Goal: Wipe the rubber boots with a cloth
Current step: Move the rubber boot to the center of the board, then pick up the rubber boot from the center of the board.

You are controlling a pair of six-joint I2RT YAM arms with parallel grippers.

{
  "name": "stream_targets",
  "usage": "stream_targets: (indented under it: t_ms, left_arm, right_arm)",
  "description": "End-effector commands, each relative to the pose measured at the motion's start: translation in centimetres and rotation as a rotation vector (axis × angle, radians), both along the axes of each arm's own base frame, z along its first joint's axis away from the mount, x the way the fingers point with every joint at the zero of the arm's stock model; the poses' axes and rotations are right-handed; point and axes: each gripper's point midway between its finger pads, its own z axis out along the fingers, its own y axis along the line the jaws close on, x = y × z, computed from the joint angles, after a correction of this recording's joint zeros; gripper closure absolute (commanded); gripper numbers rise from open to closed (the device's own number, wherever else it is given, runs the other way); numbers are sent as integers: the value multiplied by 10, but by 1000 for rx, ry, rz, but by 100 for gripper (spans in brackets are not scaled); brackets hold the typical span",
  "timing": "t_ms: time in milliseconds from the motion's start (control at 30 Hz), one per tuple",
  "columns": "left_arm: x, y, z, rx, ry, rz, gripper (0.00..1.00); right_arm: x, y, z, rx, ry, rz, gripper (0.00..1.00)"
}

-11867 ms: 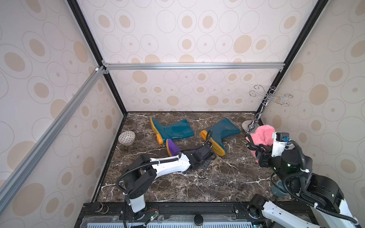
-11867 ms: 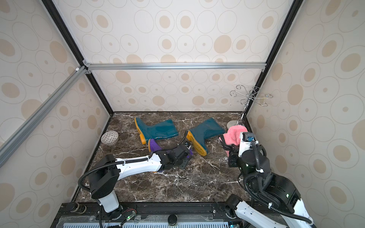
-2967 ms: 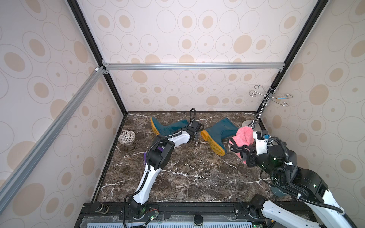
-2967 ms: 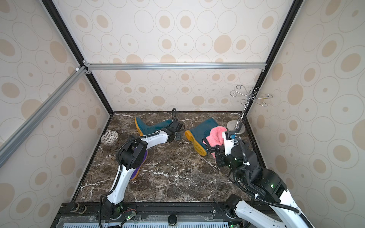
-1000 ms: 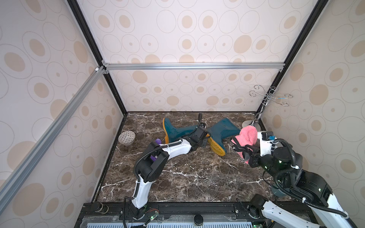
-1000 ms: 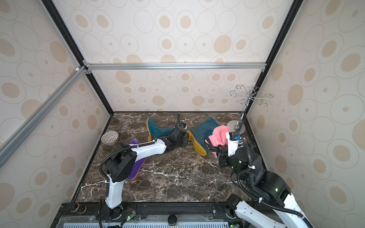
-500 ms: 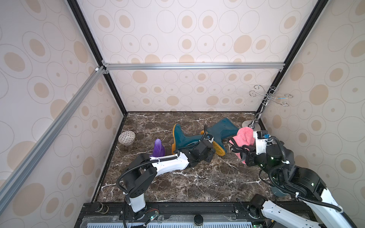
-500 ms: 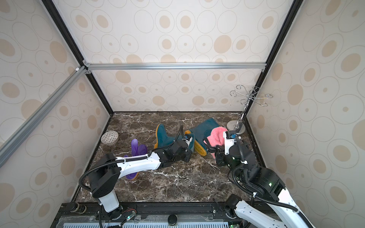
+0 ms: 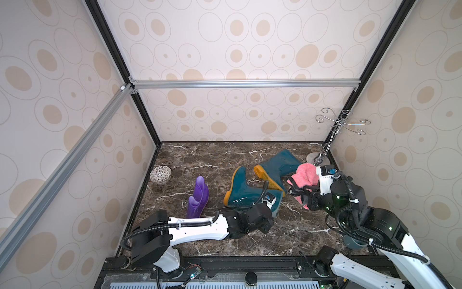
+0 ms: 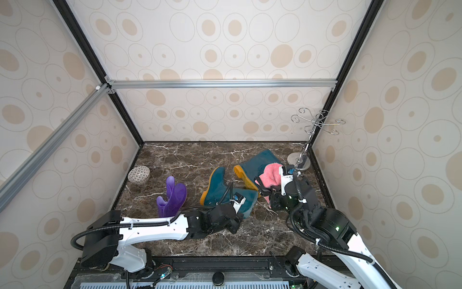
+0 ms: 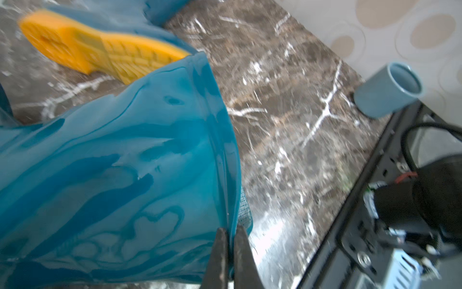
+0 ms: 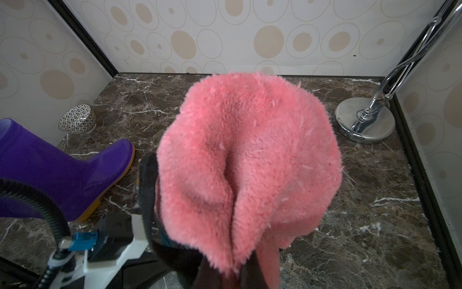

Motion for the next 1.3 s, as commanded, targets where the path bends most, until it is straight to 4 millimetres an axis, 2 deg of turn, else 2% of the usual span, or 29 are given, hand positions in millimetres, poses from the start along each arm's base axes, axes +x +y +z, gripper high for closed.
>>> stream_targets:
  t_ms: [0,100,300,367,467,500,533,600,667,767,833,900,1000,1100,1267]
  left_arm:
    - [-23,0,3,-20,40,-9,100]
    - [-44,1,-10,0,69,-49,100]
    - [-55,18,-22,13,66,-56,100]
    - [-55,24,-25,-5,70,-47,92]
    - [-55,26,-24,-20,59,-53,68]
    - [-56,26,-23,-19,50,-64,65]
    - [-56,25,-22,-15,42,-75,61]
    - [-57,23,-20,-18,30,-96,43]
    - [-56,22,-14,-21,15,-103,35]
    - [-34,31,9,-30,-29,-24,27]
    - [-18,37,16,-55,-7,19,24]
    - [-4,44,18,-64,-6,80,20]
    - [12,43,26,-48,-36,154,16]
    - [43,55,34,-37,-49,300,11]
    - [88,75,30,-87,28,415,12]
  right_arm:
    - [-2,8,4,46,22,26,100]
    - [-2,16,-3,54,60,48,100]
    - [-2,37,-26,96,144,95,100]
    - [-1,40,-32,104,161,99,100]
    - [0,44,-42,112,182,98,100]
    - [0,46,-46,119,191,99,100]
    - [0,49,-51,130,203,109,100]
    - [-2,60,-62,156,246,142,100]
    - [-4,68,-72,173,276,168,100]
    - [-7,74,-82,172,269,217,100]
    - [-7,75,-88,192,261,217,100]
    - [-9,81,-96,238,268,236,100]
    - [-12,92,-103,316,269,269,100]
    - [-9,95,-121,349,278,248,100]
    - [-12,98,-143,264,335,267,100]
